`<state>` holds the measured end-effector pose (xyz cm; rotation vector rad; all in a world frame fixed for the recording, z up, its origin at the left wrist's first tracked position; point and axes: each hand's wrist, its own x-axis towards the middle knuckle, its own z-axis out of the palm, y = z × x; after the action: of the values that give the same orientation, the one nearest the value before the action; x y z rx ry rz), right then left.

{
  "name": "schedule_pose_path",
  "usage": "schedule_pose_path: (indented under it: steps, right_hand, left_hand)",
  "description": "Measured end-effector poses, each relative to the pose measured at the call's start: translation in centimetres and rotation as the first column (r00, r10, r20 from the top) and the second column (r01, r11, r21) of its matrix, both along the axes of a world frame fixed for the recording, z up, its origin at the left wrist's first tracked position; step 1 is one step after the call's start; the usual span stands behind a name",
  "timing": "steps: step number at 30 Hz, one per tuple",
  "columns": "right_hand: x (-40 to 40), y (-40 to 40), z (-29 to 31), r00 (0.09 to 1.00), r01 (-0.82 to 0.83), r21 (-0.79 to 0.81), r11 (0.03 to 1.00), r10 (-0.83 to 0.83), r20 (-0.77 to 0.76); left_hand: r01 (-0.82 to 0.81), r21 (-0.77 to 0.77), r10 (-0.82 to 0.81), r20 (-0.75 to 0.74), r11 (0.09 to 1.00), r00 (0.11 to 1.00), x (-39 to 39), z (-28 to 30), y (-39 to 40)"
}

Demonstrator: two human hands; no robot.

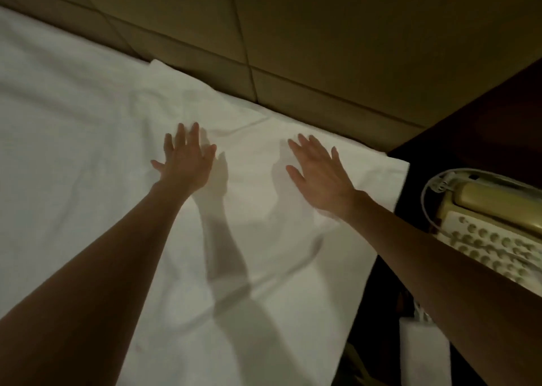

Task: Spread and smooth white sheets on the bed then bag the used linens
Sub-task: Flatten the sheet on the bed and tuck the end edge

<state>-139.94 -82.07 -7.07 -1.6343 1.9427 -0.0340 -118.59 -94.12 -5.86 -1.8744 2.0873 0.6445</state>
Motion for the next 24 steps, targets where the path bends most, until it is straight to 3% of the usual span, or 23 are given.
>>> schedule_pose_path:
  steps: [5,14,17,20,22,24]
  right_hand:
    - [3.4,-4.2,-2.1,0.992,0.107,0.157,0.982,-0.096,-0.078]
    - [12.7,-17.3,-1.2,0.996,-0.020,-0.046,0.999,0.024,0.088]
    - [14.4,-22.2,-1.7,0.974,0.133,-0.084,0.988,-0.114,0.196]
    - [14.9,-25.8,-2.8,0.911,0.324,-0.024,0.946,-0.305,0.278]
    - [14.7,-26.9,-3.7,0.872,0.423,-0.094,0.901,-0.376,0.314]
    - [14.7,-27.1,-4.6,0.784,0.548,-0.177,0.817,-0.429,0.449]
  left_hand:
    - [-0.213,-0.065,0.209,-0.062,0.975,0.976,6.4,-0.3,-3.9]
    - [-0.381,-0.110,0.373,-0.085,0.918,0.924,12.2,-2.3,-7.9]
    - [-0.514,-0.141,0.489,-0.177,0.846,0.854,13.1,-2.1,-9.5]
    - [-0.544,-0.084,0.503,-0.286,0.835,0.816,14.4,-2.4,-11.0]
    - [-0.575,-0.041,0.521,-0.375,0.817,0.767,15.3,-2.2,-11.6]
    - [-0.595,-0.026,0.532,-0.416,0.803,0.737,16.1,-1.9,-12.0]
